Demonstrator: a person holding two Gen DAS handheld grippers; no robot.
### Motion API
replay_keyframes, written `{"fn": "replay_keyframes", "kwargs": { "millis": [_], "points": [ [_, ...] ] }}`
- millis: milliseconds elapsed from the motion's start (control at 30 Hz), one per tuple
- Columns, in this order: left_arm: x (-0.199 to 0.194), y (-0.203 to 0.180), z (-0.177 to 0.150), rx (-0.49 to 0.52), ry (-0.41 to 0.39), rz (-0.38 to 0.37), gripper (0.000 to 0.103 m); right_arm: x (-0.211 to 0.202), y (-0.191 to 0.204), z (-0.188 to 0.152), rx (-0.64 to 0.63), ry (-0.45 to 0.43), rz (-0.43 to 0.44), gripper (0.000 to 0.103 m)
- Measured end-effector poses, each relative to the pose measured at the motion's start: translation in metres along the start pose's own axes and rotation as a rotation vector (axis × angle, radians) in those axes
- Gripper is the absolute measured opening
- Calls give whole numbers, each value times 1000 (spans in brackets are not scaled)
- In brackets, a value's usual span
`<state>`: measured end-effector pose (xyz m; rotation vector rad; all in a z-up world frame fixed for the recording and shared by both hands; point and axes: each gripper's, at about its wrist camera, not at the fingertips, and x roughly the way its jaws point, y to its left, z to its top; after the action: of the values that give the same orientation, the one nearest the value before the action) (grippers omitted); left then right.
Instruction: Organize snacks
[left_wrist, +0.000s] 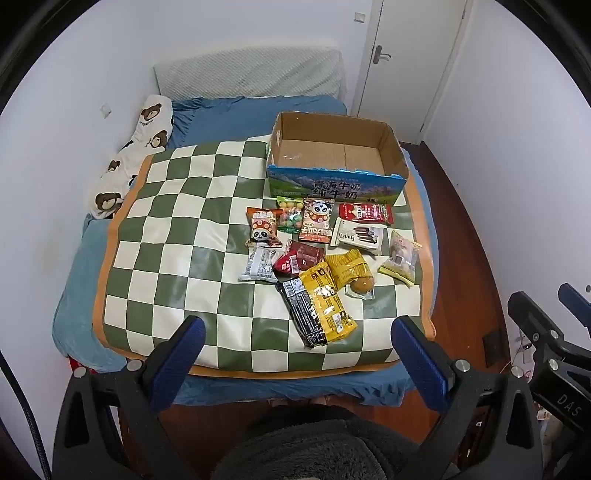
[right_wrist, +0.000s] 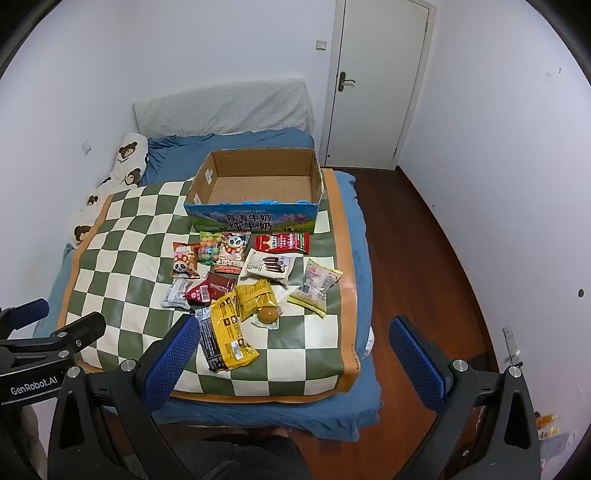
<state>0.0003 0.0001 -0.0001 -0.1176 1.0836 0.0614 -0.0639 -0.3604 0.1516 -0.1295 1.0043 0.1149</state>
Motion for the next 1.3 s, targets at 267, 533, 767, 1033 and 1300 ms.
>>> {"fn": "replay_keyframes", "kwargs": {
  "millis": [267,533,767,1033,1300],
  "points": [
    [-1,1,7,-1,-6,1,103,-3,6,0,-5,1,2,103],
    [-5,8,16,-2,-16,7,103,-7,15,4,-3,-4,7,103],
    [-10,14,9,-3,-32,8,103,-7,17,5,-1,-5,10,103],
    [-11,15,8,-4,-32,4,103,-5,19,5,2,1,8,103],
    [-11,16,10,-5,-33,2,103,-5,19,5,6,1,7,103]
  ]
}}
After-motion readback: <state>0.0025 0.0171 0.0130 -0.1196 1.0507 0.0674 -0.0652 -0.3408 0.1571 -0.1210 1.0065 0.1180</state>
